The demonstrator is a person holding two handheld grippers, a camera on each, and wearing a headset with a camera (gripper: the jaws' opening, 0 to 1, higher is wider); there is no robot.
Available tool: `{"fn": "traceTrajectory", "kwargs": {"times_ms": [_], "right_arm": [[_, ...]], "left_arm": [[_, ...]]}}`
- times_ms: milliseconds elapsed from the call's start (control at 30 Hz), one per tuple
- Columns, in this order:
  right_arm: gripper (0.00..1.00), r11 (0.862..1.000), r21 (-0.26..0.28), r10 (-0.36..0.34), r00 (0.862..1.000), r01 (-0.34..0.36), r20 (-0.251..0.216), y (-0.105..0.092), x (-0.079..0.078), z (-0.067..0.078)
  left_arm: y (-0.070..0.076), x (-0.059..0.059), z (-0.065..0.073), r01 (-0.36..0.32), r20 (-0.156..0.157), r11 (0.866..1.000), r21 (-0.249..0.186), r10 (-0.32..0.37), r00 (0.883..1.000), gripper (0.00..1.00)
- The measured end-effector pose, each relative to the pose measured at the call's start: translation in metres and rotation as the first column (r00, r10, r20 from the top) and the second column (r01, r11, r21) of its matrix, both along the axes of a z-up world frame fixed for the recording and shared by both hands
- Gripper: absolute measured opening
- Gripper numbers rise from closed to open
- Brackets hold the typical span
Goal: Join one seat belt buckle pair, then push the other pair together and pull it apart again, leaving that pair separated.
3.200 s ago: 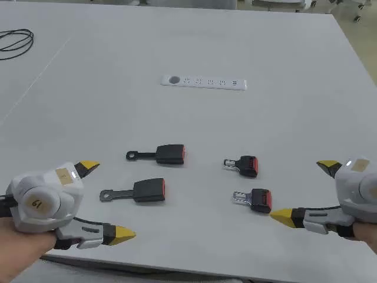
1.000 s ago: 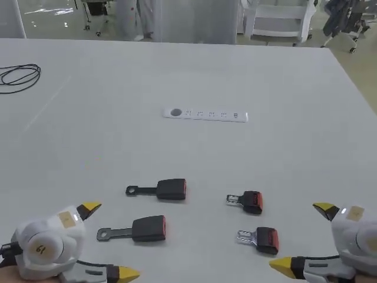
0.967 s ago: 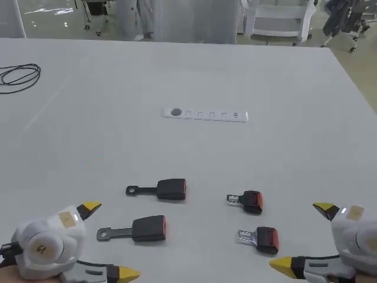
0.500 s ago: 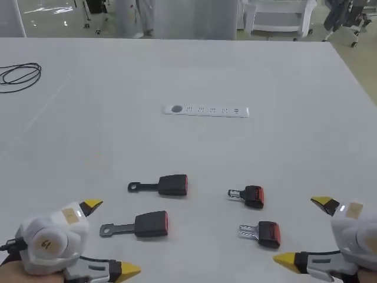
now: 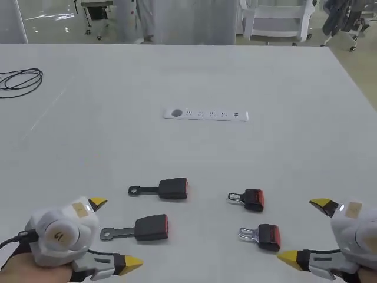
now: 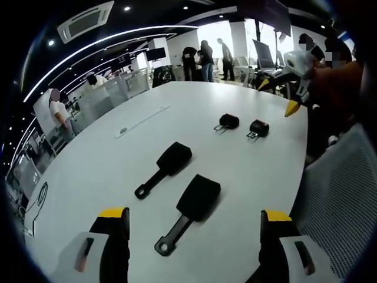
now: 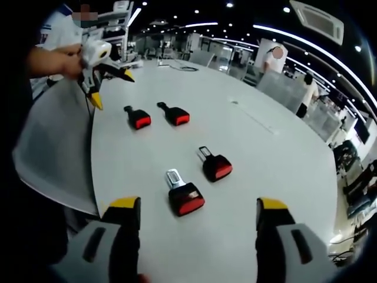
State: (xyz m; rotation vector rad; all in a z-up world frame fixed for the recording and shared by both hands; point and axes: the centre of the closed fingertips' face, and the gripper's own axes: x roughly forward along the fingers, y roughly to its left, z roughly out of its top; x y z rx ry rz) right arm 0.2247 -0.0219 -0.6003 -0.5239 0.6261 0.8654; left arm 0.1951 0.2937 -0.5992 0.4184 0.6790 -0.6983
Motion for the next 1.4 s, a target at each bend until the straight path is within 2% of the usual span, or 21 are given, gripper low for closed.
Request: {"fn": "traceTrajectory", "kwargs": {"times_ms": [200,400,633,767,900,933,1033,1133,1233,1300,1400], "right_arm": [[0.80,1.000,-0.003,0.013,1.000,-0.013,0.008,0.000,0.002,0.001],[0.79,1.000,-0.014,0.021,1.000,-0.021,0.007,0.000,0.002,0.001],[0.75,0.997,-0.051,0.060,0.998,-0.059,0.013,0.000,-0.001,-0.003],[0.68,0.994,-0.067,0.091,0.996,-0.089,0.022,-0.001,0.000,-0.005],[0.62,0.992,-0.061,0.108,0.994,-0.107,0.005,-0.002,0.002,-0.009],[0.59,0.993,-0.047,0.112,0.994,-0.112,-0.005,-0.001,0.003,-0.009],[0.54,0.991,-0.040,0.129,0.991,-0.130,-0.026,0.002,0.004,-0.012],[0.54,0.987,-0.058,0.145,0.989,-0.147,-0.037,0.003,0.007,-0.016],[0.55,0.986,-0.061,0.155,0.987,-0.157,-0.039,0.005,0.010,-0.018],[0.55,0.984,-0.061,0.162,0.985,-0.165,-0.052,0.007,0.010,-0.021],[0.55,0.983,-0.058,0.172,0.983,-0.176,-0.070,0.009,0.010,-0.026]], "left_arm": [[-0.005,0.001,-0.003,0.014,-0.016,1.000,0.008,-0.013,1.000,0.95],[-0.006,0.007,-0.001,0.007,-0.011,1.000,-0.002,-0.007,1.000,0.94],[-0.013,0.010,-0.003,0.055,-0.011,0.998,0.025,-0.055,0.998,0.90],[-0.018,0.012,-0.003,0.094,-0.022,0.995,0.037,-0.093,0.995,0.84],[-0.021,0.017,-0.005,0.135,-0.025,0.989,0.058,-0.134,0.991,0.81],[-0.020,0.022,-0.006,0.136,-0.018,0.987,0.085,-0.135,0.991,0.81],[-0.021,0.028,-0.013,0.164,-0.030,0.981,0.107,-0.162,0.986,0.80],[-0.019,0.031,-0.021,0.197,-0.049,0.969,0.150,-0.192,0.980,0.79],[-0.021,0.034,-0.025,0.219,-0.062,0.966,0.139,-0.212,0.975,0.75],[-0.018,0.036,-0.031,0.245,-0.077,0.955,0.169,-0.235,0.969,0.73],[-0.017,0.039,-0.035,0.258,-0.090,0.951,0.170,-0.245,0.965,0.72]]}}
